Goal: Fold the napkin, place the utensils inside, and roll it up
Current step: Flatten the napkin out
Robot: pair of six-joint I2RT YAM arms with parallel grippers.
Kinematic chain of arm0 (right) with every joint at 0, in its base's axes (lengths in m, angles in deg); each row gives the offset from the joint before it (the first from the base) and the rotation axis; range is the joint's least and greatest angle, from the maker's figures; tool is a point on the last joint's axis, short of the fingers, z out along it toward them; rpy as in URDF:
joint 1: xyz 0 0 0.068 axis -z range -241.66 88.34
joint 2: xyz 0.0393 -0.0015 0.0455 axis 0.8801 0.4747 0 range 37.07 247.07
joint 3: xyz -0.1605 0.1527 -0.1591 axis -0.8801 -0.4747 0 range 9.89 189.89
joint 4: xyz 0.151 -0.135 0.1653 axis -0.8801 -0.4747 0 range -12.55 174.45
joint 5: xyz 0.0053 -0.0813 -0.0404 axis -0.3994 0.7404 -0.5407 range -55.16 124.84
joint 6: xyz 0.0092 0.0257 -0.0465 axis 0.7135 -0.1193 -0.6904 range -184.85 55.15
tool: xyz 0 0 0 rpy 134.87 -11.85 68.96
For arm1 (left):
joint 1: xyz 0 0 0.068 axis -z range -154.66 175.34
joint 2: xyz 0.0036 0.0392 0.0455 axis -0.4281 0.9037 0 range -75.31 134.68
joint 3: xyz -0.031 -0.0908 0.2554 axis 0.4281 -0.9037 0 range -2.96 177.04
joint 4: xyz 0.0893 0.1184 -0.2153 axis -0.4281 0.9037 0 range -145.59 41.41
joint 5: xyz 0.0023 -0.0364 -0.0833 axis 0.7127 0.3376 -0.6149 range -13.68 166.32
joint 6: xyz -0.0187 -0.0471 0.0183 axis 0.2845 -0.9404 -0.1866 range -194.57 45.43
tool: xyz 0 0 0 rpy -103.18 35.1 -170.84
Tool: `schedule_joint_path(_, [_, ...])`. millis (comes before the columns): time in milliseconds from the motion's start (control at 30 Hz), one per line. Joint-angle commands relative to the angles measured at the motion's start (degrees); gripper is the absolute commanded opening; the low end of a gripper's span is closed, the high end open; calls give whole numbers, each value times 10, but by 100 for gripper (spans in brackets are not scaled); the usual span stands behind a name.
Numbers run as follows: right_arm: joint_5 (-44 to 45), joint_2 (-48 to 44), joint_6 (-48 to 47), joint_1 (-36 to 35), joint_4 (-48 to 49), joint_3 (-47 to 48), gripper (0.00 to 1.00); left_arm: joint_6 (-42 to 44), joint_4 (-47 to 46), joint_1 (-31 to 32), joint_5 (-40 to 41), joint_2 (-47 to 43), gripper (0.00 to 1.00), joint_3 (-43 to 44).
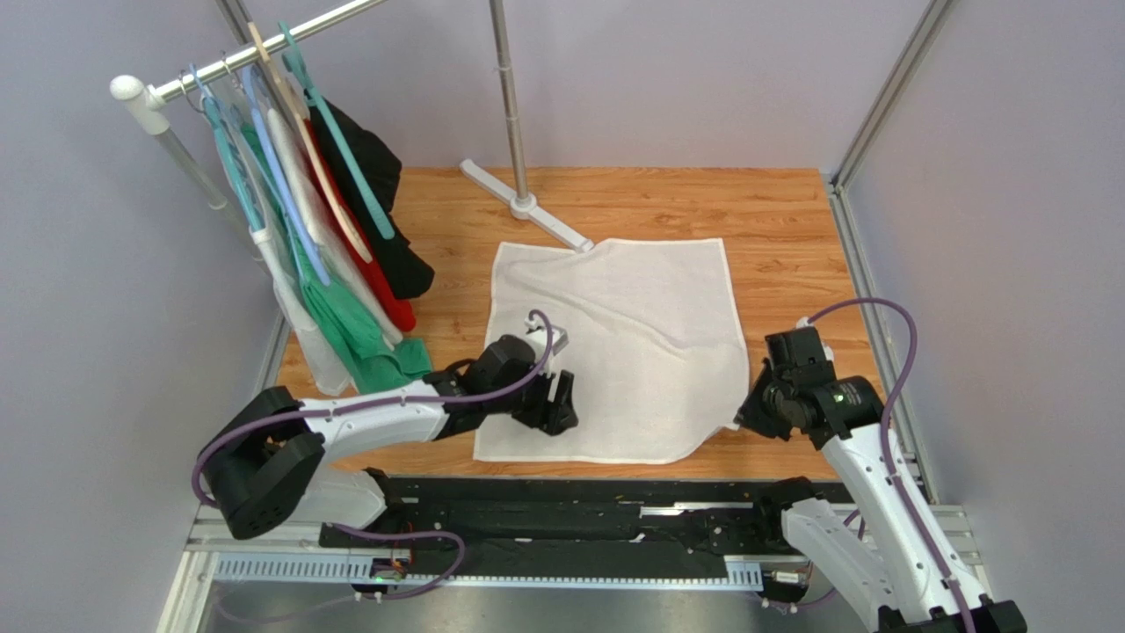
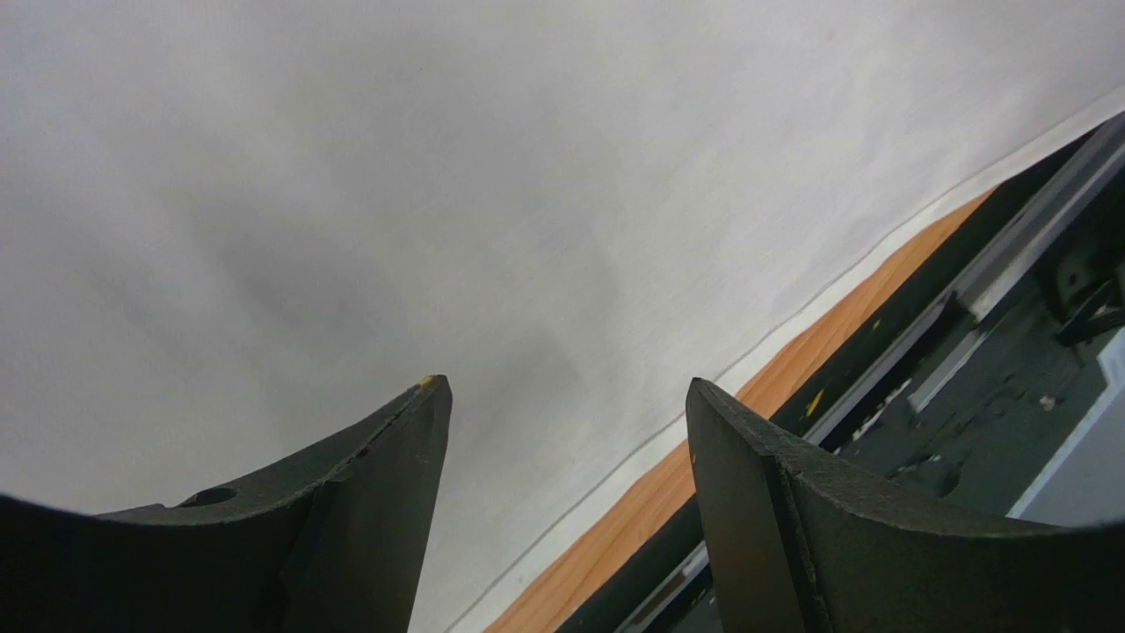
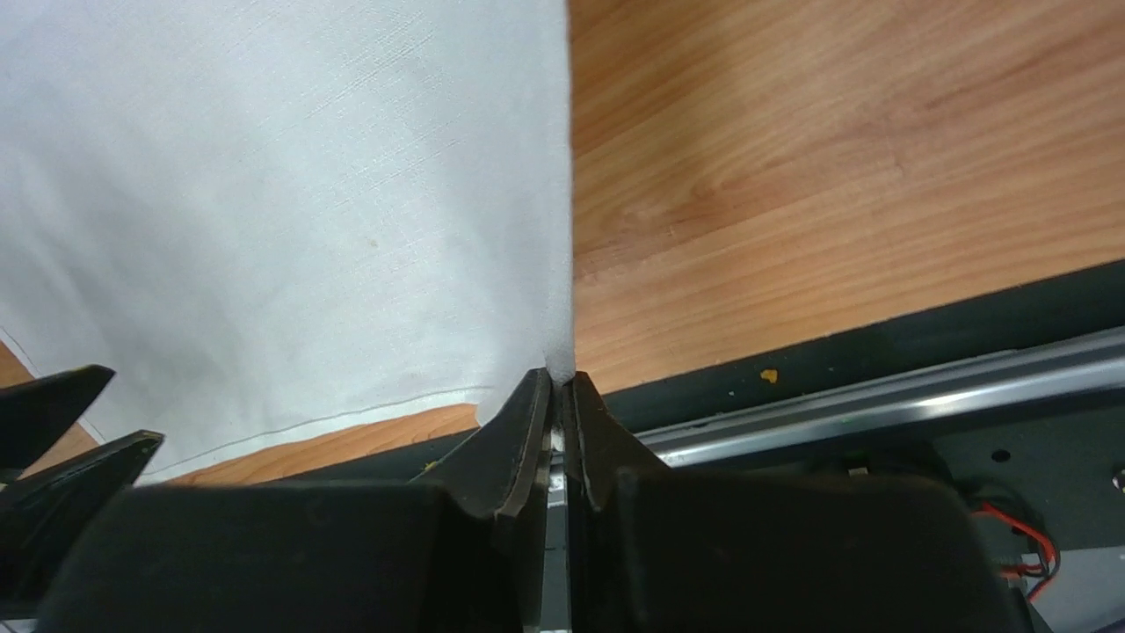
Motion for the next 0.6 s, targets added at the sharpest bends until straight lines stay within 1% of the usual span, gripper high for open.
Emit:
schedule_joint_path(0, [17, -18, 22, -5, -70, 24, 16, -52, -37, 22, 42, -56, 75, -58])
schedule_joint_path(100, [22, -28, 21, -6, -84, 35, 32, -73, -41, 23, 50, -86, 75, -99])
schedule_joint_path(133, [28, -29, 20, -6, -92, 52, 43, -81, -40, 26, 52, -106, 75, -113])
schedule_joint_path(167, [30, -27, 17, -7, -94, 61, 48, -83, -33, 29, 57, -117, 75, -118])
schedule_joint_path(267, [34, -14, -3, -15, -86, 108, 51, -90, 0, 37, 70, -165, 75, -125])
schedule_joint_path(367, [35, 42, -38, -26, -44, 144, 52, -83, 58, 38, 83, -218, 75, -108])
schedule_joint_path(400, [34, 85, -46, -28, -29, 151, 52, -78, 70, 38, 84, -227, 76, -100])
schedule_joint_path(433, [32, 106, -56, -29, 7, 158, 52, -64, 83, 38, 108, -236, 76, -77])
schedule_joint_path(467, [32, 126, -72, -31, 29, 173, 53, -56, 105, 38, 117, -236, 77, -65])
schedule_joint_path(500, [30, 173, -82, -30, 54, 181, 53, -39, 113, 36, 135, -228, 77, -52])
schedule_joint_path(533, [29, 196, -91, -31, 100, 192, 54, -32, 118, 32, 141, -219, 77, -31])
schedule_joint_path(567, [25, 225, -101, -31, 121, 216, 54, -27, 122, 27, 144, -209, 78, -21])
